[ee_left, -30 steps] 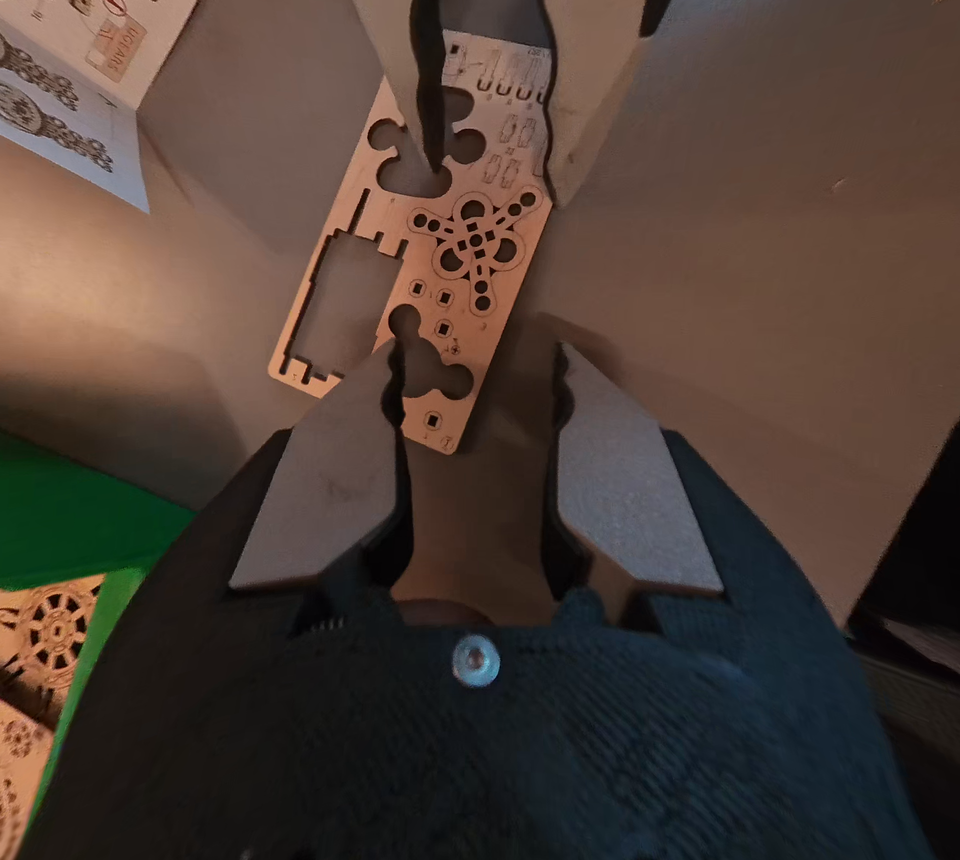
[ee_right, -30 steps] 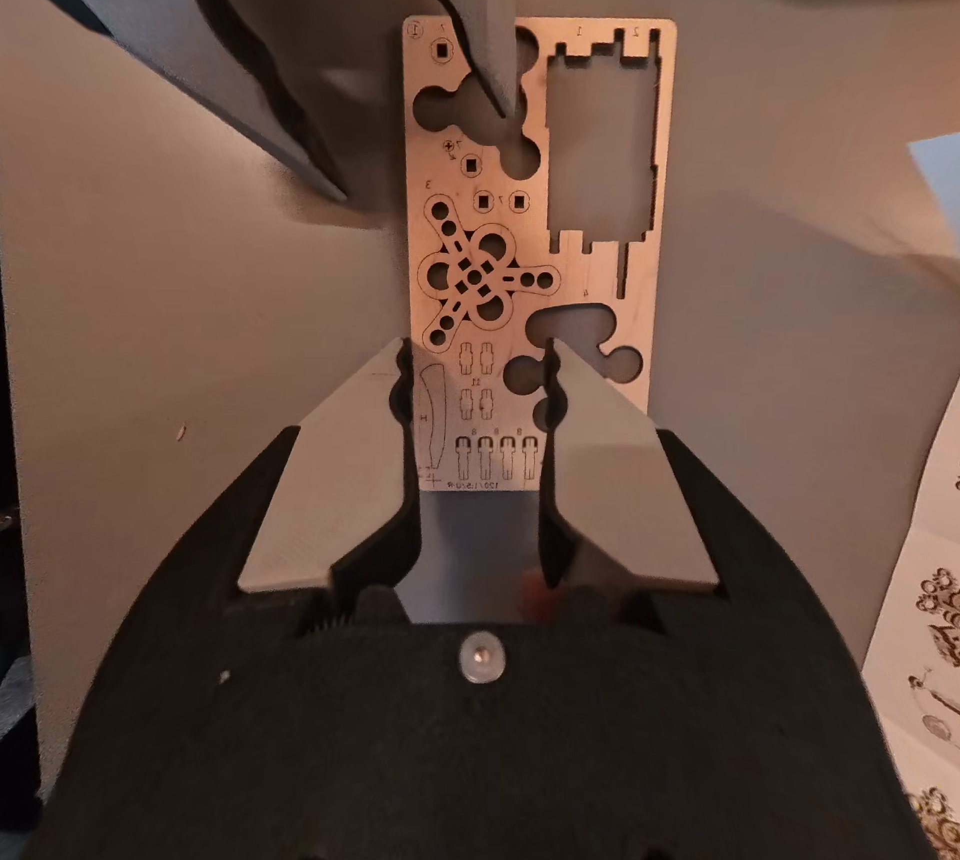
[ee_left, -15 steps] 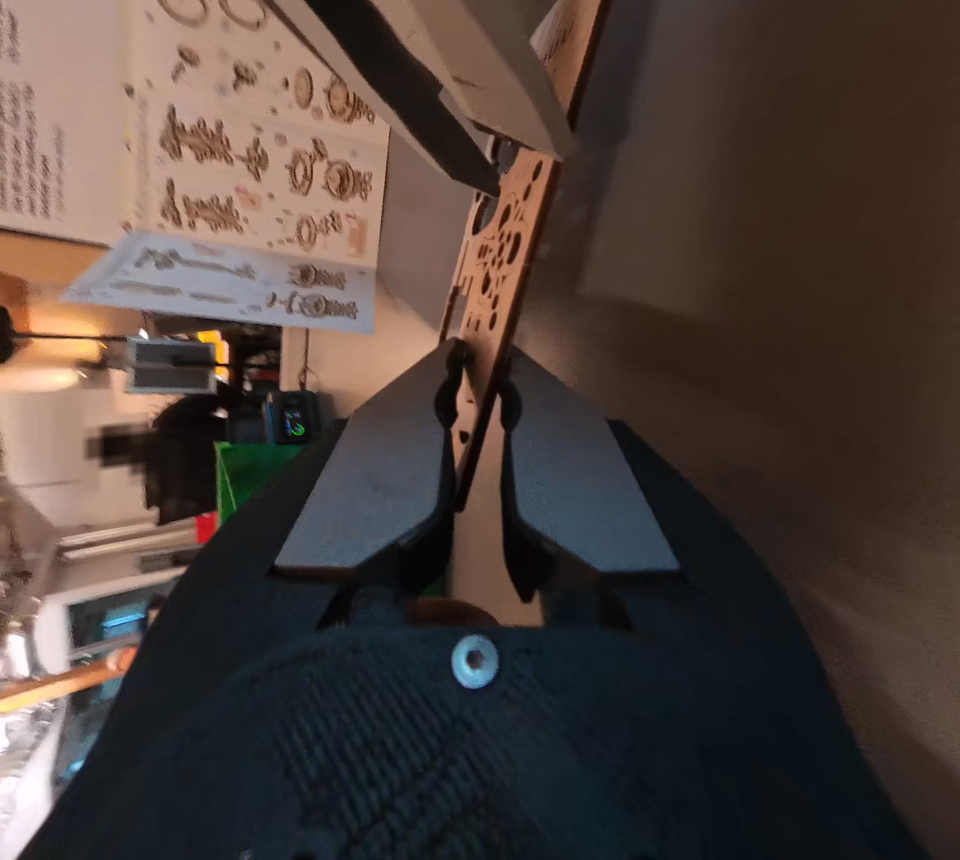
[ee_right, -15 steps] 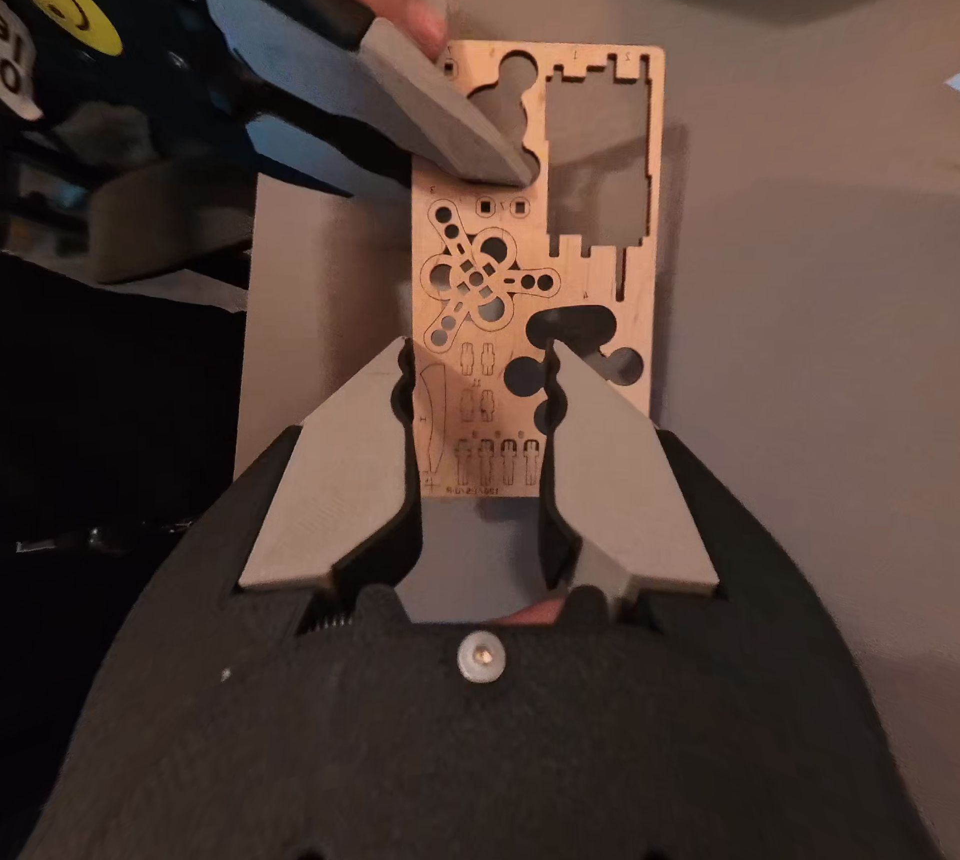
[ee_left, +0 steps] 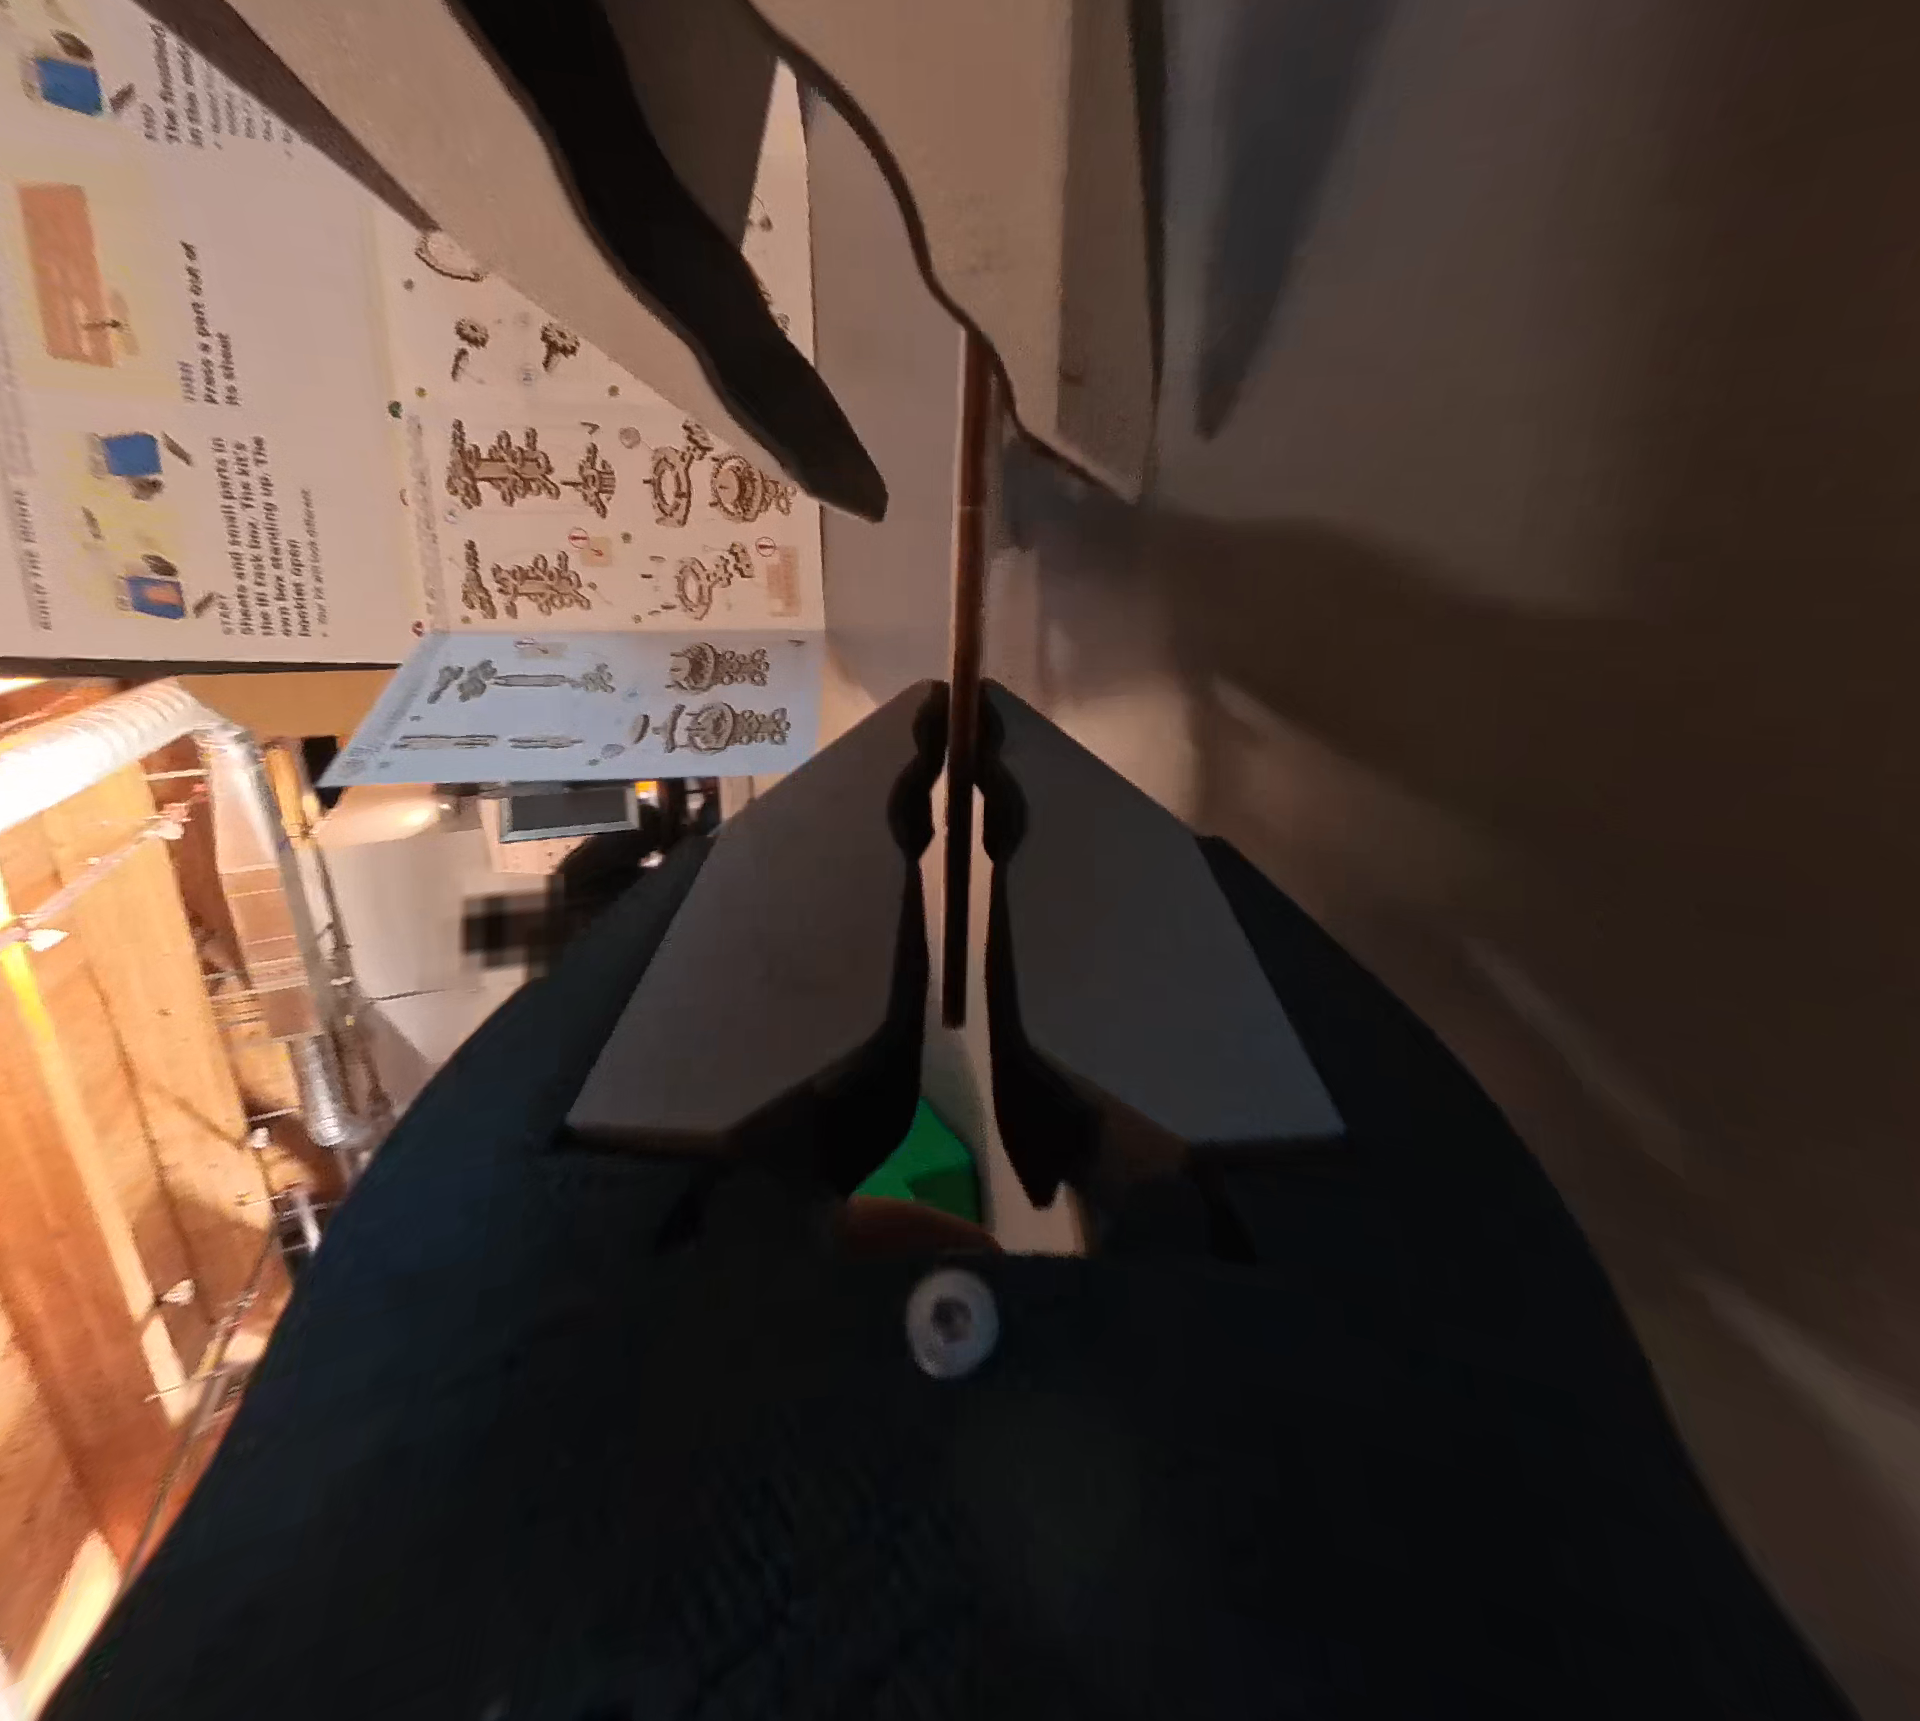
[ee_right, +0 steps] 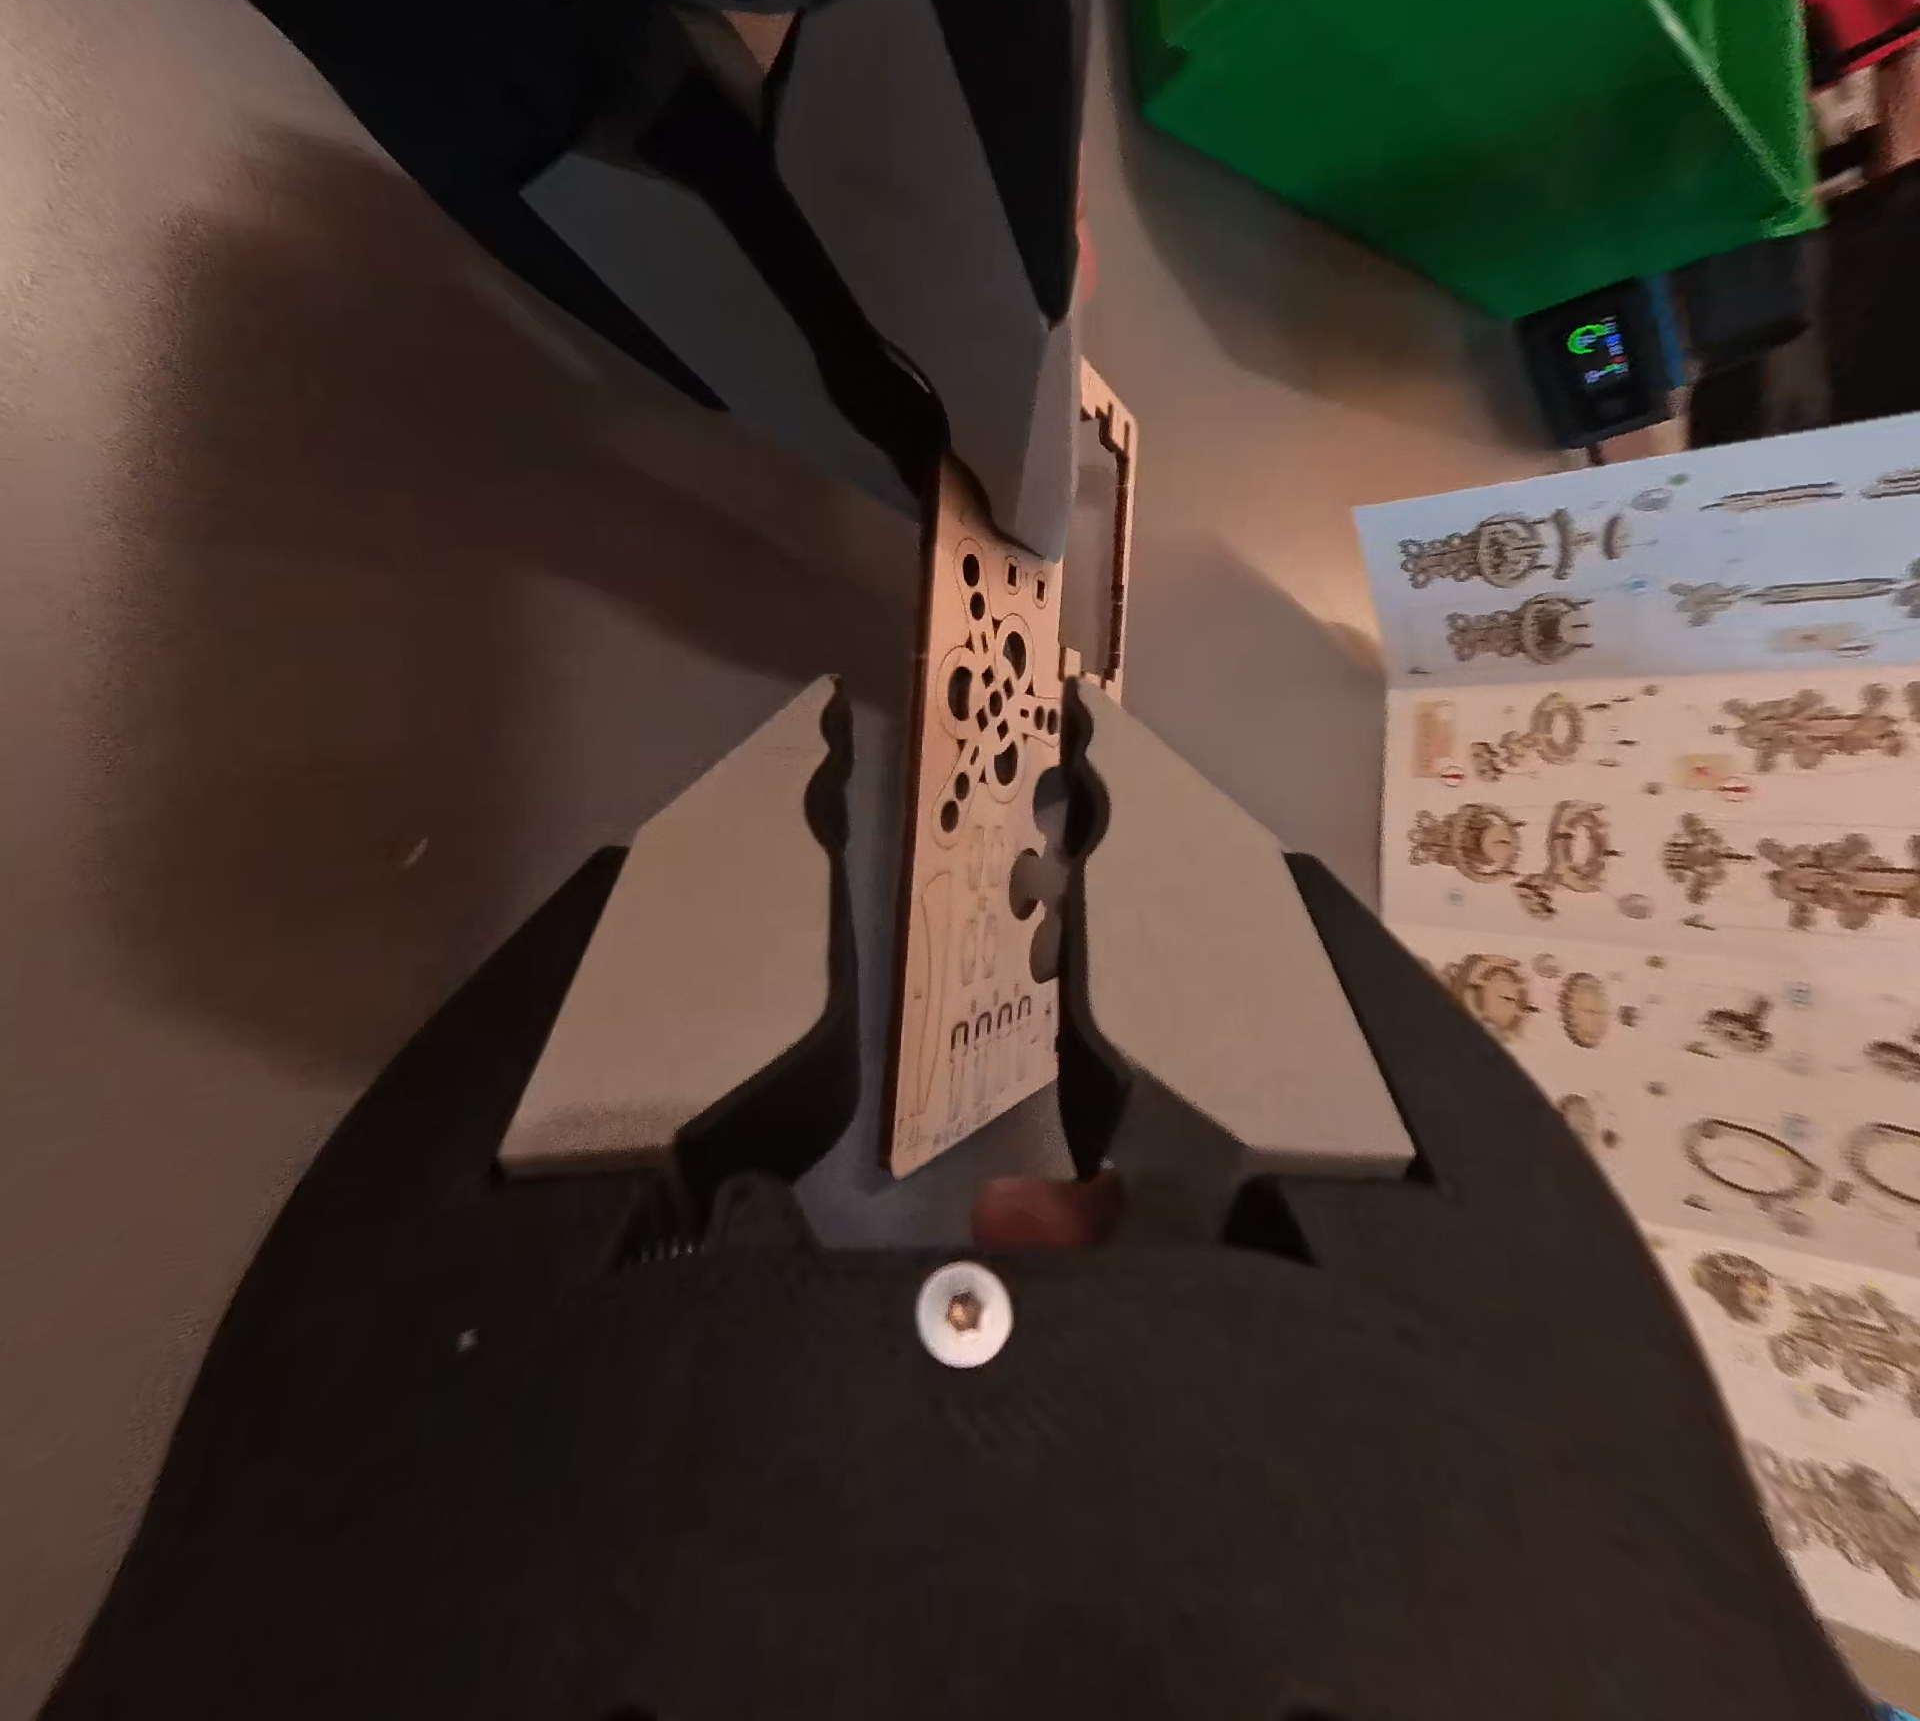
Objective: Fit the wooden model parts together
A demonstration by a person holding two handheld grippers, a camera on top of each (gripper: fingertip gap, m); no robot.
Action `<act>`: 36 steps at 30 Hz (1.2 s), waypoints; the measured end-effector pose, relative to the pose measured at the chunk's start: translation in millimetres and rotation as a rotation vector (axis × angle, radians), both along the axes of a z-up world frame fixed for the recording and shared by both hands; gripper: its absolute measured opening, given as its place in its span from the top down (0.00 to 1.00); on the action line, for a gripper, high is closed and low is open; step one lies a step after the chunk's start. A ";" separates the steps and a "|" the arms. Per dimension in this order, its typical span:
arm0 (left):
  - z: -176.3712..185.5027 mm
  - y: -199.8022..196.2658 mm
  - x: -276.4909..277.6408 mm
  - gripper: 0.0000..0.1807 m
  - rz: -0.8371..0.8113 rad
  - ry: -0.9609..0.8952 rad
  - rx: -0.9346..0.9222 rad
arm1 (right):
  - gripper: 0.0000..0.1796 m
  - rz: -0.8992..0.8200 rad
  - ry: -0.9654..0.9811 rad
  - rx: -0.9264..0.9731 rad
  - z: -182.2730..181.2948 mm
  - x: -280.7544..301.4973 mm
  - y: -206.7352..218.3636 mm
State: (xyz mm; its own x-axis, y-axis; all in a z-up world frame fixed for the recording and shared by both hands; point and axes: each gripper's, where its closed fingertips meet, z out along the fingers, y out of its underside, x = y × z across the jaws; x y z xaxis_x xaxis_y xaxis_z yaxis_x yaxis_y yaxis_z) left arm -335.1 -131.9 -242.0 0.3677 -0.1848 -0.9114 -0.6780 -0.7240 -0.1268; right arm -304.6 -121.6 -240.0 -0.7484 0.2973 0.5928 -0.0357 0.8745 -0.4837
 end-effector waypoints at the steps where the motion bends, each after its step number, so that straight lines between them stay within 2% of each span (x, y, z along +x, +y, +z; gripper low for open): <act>1: 1.2 1.1 1.0 1.00 -0.004 0.026 0.011 | 0.82 0.001 0.028 0.010 -1.7 1.1 0.5; 3: 4.3 2.2 2.7 1.00 -0.012 0.077 0.040 | 0.88 -0.008 0.090 0.015 -1.9 2.4 2.0; 8: 23.3 3.9 5.7 1.00 -0.056 0.297 0.129 | 0.89 -0.043 0.337 0.080 12.2 2.1 12.3; 11: 17.0 3.6 4.0 1.00 -0.049 0.273 0.141 | 0.88 -0.050 0.440 0.172 12.7 0.1 16.9; 25: 20.7 8.8 7.3 0.99 -0.065 0.301 0.188 | 0.93 -0.028 0.507 0.251 6.9 -4.0 10.6; 36: -5.5 9.0 6.7 1.00 -0.055 0.166 0.092 | 0.97 -0.012 0.384 0.269 -13.0 -5.4 12.4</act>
State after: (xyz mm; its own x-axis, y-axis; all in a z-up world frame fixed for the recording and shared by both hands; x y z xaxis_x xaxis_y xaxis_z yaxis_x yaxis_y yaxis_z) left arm -328.4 -122.9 -247.5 0.2029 -0.1138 -0.9726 -0.7330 -0.6762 -0.0738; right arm -310.1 -109.2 -253.0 -0.4571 0.1023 0.8835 -0.1574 0.9684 -0.1936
